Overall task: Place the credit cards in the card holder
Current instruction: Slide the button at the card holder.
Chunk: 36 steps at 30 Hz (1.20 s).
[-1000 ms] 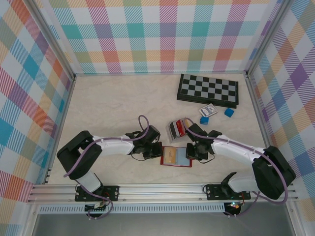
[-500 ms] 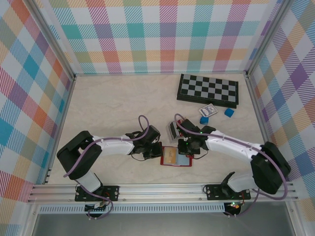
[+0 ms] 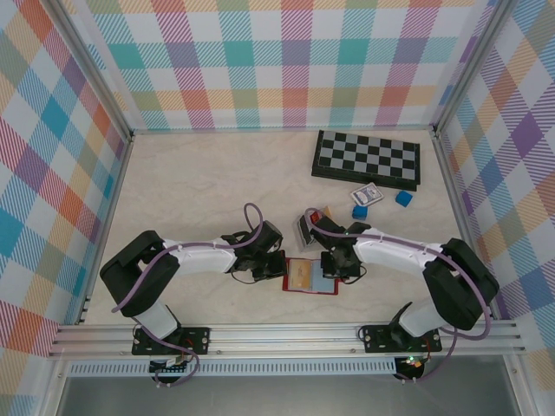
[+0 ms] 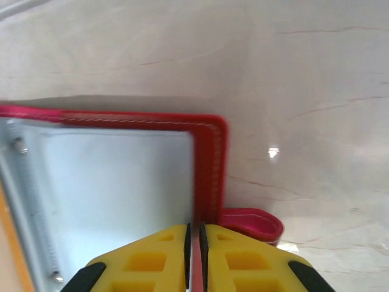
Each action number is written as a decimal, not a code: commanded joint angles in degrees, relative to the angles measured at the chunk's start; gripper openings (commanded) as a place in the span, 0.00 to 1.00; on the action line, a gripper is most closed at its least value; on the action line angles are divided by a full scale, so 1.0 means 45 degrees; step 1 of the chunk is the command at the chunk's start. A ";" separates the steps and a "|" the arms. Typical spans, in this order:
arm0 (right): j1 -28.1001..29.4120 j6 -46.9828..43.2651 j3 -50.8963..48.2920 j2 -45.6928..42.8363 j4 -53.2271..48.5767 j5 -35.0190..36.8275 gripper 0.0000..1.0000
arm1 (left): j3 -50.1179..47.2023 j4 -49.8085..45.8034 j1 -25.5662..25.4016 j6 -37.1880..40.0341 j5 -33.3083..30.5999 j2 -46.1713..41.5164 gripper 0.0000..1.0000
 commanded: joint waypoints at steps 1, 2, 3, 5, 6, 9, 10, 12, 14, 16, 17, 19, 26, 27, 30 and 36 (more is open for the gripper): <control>-0.0229 0.0335 -0.0287 -0.0407 -0.0883 0.0509 0.15 | -0.0266 -0.1123 -0.0188 -0.0103 -0.0493 -0.0241 0.00; -0.0256 0.0433 -0.0304 -0.0412 -0.0968 0.0561 0.15 | -0.0283 -0.1123 -0.0184 -0.0086 -0.0507 -0.0262 0.00; -0.0292 0.0531 -0.0342 -0.0374 -0.0963 0.0573 0.15 | -0.0283 -0.1156 -0.0179 -0.0089 -0.0527 -0.0283 0.00; -0.0350 0.0622 -0.0423 -0.0231 -0.0928 0.0496 0.15 | -0.0259 -0.1162 -0.0178 -0.0073 -0.0507 -0.0284 0.00; -0.0408 0.0717 -0.0440 -0.0114 -0.0990 0.0550 0.15 | -0.0269 -0.1162 -0.0179 -0.0084 -0.0499 -0.0283 0.00; -0.0639 0.0827 -0.0489 0.0151 -0.1022 0.0651 0.15 | -0.0239 -0.1143 -0.0178 -0.0075 -0.0496 -0.0281 0.00; -0.0725 0.0896 -0.0505 0.0214 -0.1015 0.0650 0.15 | -0.0239 -0.1157 -0.0186 -0.0077 -0.0488 -0.0283 0.00; -0.0833 0.0947 -0.0501 0.0365 -0.1056 0.0689 0.14 | -0.0213 -0.1181 -0.0179 -0.0055 -0.0508 -0.0273 0.00; -0.0864 0.1122 -0.0463 0.0554 -0.1245 0.0810 0.13 | -0.0184 -0.1182 -0.0178 -0.0055 -0.0513 -0.0264 0.00; -0.0881 0.1291 -0.0496 0.0685 -0.1395 0.0934 0.12 | -0.0159 -0.1182 -0.0186 -0.0064 -0.0537 -0.0244 0.00; -0.0892 0.1385 -0.0492 0.0742 -0.1484 0.1005 0.12 | -0.0142 -0.1165 -0.0193 -0.0055 -0.0513 -0.0244 0.00; -0.0903 0.1598 -0.0481 0.0634 -0.1785 0.1257 0.13 | -0.0157 -0.1179 -0.0179 -0.0062 -0.0473 -0.0243 0.00; -0.1179 0.1853 -0.0691 0.0343 -0.1890 0.1316 0.15 | -0.0220 -0.1163 -0.0178 -0.0080 -0.0552 -0.0342 0.00; -0.1195 0.1842 -0.0721 0.0406 -0.1825 0.1244 0.15 | -0.0207 -0.1126 -0.0179 -0.0080 -0.0532 -0.0322 0.00; -0.1195 0.1889 -0.0847 0.0651 -0.1705 0.1178 0.15 | -0.0209 -0.1123 -0.0178 -0.0081 -0.0527 -0.0341 0.00; -0.1215 0.2020 -0.0747 0.0784 -0.2221 0.1813 0.15 | -0.0205 -0.1210 -0.0183 -0.0067 -0.0573 -0.0463 0.00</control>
